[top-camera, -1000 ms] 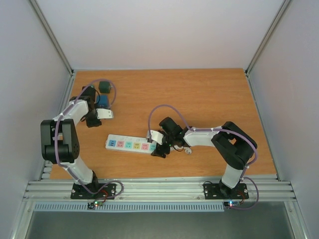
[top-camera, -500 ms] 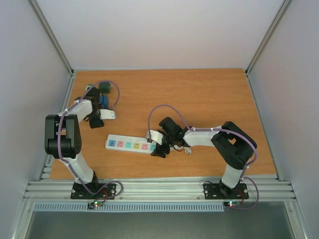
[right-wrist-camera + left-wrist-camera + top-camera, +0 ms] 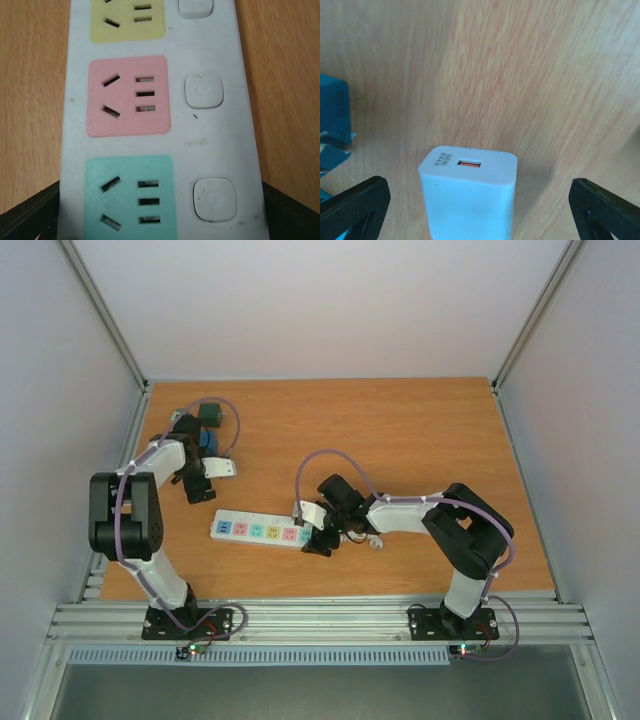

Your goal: Pull the plug off the socket

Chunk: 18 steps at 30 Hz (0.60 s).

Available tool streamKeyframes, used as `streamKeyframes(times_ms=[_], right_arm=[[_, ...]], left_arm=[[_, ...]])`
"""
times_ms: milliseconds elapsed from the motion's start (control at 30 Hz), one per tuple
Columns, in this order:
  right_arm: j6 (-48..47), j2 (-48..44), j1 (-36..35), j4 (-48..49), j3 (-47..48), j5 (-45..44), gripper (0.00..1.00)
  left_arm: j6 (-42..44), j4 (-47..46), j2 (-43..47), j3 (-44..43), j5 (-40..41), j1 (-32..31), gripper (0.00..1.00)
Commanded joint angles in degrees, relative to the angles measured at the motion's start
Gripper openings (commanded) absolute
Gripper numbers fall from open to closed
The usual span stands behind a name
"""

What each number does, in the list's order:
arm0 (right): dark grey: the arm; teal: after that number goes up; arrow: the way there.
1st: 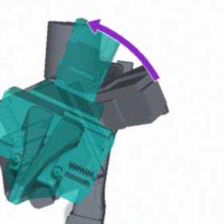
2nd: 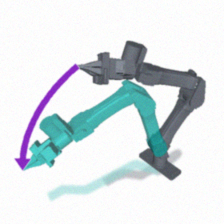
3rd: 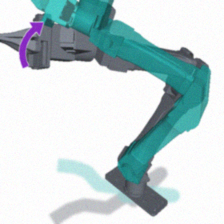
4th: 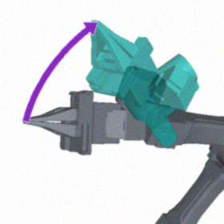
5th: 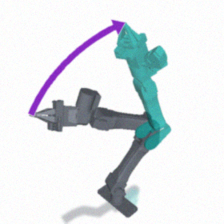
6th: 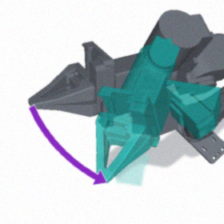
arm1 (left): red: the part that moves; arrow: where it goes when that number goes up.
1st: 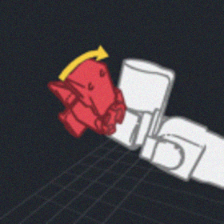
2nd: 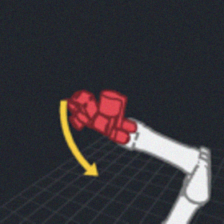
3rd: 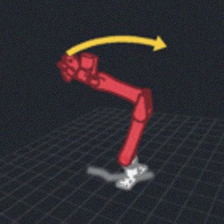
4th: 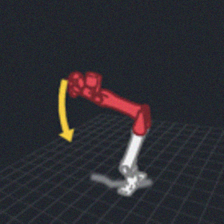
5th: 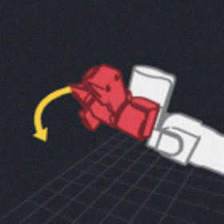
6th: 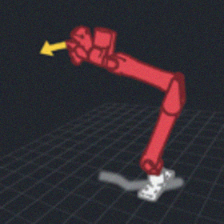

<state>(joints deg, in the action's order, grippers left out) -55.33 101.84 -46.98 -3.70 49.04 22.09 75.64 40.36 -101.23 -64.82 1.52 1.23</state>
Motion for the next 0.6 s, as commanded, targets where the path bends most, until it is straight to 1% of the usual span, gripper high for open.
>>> streamKeyframes(times_ms=[0,33,67,267,333,433,500,567], right_arm=[[-0.56,3.62,-0.88,-5.24,0.05,-4.94,0.61],[-0.42,3.57,-0.84,-5.52,0.37,-5.02,0.68],[-0.21,3.43,-0.83,-5.79,0.59,-5.11,0.72],[0.46,2.65,-0.89,-7.56,2.85,-4.6,0.86],[0.82,2.65,-0.9,-8.69,3.99,-4.23,0.97],[1.01,2.73,-1.36,-10.0,5.49,-3.63,0.99],[1.06,2.76,-2.01,-10.53,6.32,-3.69,0.98],[1.41,3.05,-2.74,-11.27,7.51,-3.66,0.99]], left_arm=[[-2.38,1.53,4.87,-0.08,-6.97,-0.17,1.0],[-2.98,1.72,5.59,0.18,-8.29,-0.16,1.0],[-3.8,1.78,6.31,0.38,-9.74,-0.18,1.0],[-8.78,1.59,11.35,2.05,-19.73,-0.16,1.0],[-11.19,0.9,13.38,2.91,-22.63,-0.09,1.0],[-14.6,-1.55,16.46,4.8,-26.0,-0.09,1.0],[-17.38,-5.11,18.8,6.37,-27.8,0.04,1.0],[-21.76,-8.08,20.99,8.25,-29.35,0.2,1.0]])
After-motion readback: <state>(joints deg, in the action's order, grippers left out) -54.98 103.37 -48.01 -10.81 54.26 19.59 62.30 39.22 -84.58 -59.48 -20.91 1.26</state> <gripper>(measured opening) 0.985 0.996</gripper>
